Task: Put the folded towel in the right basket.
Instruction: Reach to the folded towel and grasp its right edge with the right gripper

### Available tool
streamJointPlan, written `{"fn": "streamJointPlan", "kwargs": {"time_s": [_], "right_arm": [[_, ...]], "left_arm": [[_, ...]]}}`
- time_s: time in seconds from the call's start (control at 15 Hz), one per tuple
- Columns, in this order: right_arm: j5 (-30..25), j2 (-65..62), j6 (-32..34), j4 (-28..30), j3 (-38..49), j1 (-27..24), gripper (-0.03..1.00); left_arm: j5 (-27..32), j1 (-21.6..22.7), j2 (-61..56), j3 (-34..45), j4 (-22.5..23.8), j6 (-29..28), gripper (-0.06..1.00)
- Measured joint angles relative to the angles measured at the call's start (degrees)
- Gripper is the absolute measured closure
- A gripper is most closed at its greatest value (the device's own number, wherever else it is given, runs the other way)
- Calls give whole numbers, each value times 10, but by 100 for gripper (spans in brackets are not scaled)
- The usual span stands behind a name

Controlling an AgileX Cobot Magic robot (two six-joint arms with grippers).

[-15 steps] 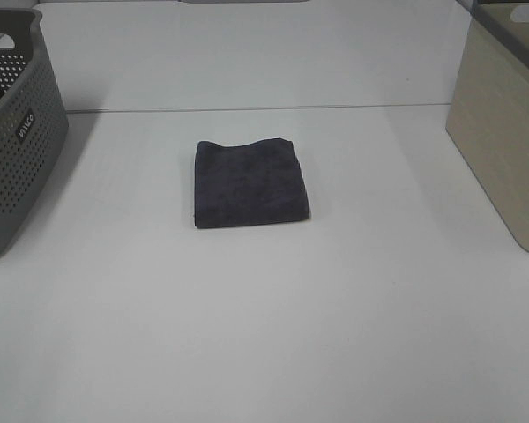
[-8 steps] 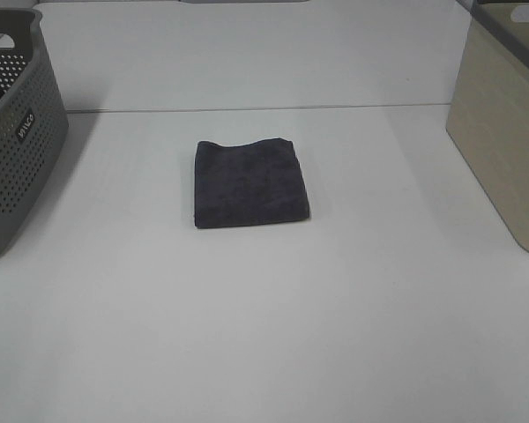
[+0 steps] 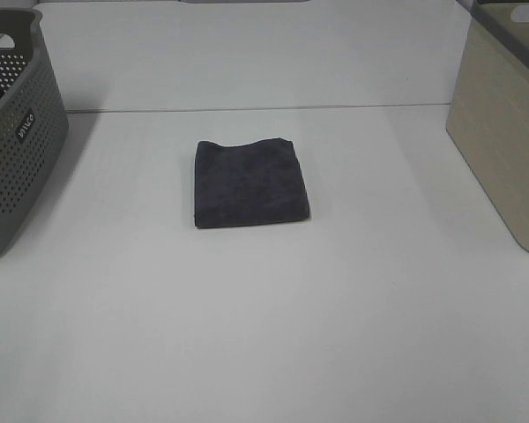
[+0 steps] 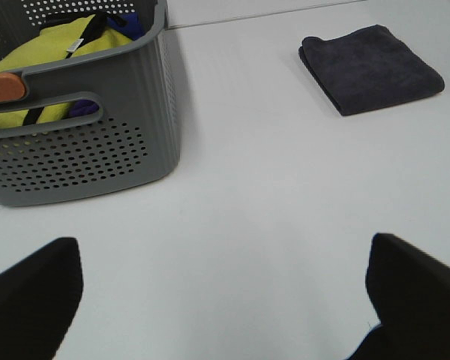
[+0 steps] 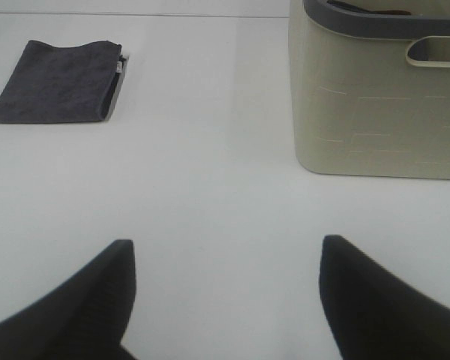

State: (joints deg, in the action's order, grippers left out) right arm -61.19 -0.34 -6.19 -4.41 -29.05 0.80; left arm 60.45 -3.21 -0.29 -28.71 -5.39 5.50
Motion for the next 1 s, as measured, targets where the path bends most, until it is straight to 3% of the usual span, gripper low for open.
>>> {"fn": "streamJointPlan", "kwargs": {"time_s": [1.0], "right_arm": [[0, 0, 0, 0, 0, 0, 30]], "left_arm": [[0, 0, 0, 0, 0, 0, -3]]}}
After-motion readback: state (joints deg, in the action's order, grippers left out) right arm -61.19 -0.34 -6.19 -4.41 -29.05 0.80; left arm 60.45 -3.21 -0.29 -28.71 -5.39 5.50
